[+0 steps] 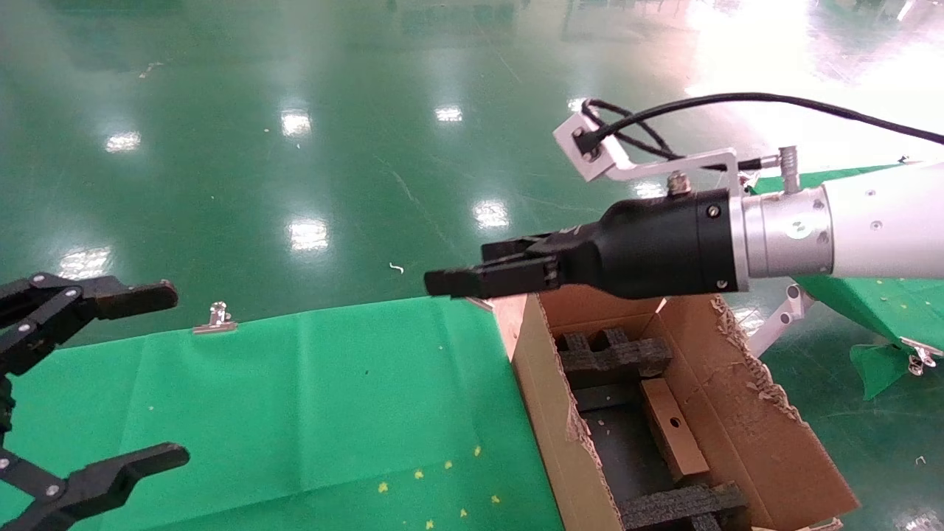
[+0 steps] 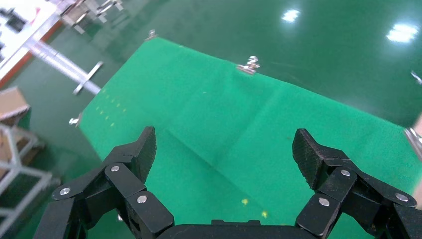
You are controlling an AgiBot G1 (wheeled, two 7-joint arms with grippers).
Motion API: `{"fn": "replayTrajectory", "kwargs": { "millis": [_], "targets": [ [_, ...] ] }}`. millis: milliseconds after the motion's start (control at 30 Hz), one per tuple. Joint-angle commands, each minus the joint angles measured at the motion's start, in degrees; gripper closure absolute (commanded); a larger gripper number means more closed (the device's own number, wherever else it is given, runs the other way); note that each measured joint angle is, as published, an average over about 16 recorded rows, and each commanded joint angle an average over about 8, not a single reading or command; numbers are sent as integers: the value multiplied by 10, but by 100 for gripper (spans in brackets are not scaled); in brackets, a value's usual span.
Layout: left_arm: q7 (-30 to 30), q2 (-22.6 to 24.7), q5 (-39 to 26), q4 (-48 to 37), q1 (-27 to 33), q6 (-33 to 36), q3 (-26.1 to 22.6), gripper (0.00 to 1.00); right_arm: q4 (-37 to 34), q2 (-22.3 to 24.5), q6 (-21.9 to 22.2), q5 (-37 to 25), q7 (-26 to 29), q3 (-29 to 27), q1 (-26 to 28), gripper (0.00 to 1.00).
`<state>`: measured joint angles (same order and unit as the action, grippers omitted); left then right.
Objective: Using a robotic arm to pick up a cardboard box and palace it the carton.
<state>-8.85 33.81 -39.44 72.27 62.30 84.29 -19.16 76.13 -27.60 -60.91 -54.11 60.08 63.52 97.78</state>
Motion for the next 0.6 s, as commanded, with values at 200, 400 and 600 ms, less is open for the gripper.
{"fn": "replayTrajectory", "kwargs": {
  "millis": [200, 400, 600],
  "targets": [
    [0, 0, 0, 0, 0, 0, 0, 0, -5, -14, -48, 24, -96, -93, -71, 0],
    [0, 0, 0, 0, 0, 0, 0, 0, -9, -27, -90, 44, -179, -172, -131, 0],
    [0, 0, 0, 0, 0, 0, 0, 0, -14, -39, -131, 65, -262, -252, -192, 0]
  ]
}}
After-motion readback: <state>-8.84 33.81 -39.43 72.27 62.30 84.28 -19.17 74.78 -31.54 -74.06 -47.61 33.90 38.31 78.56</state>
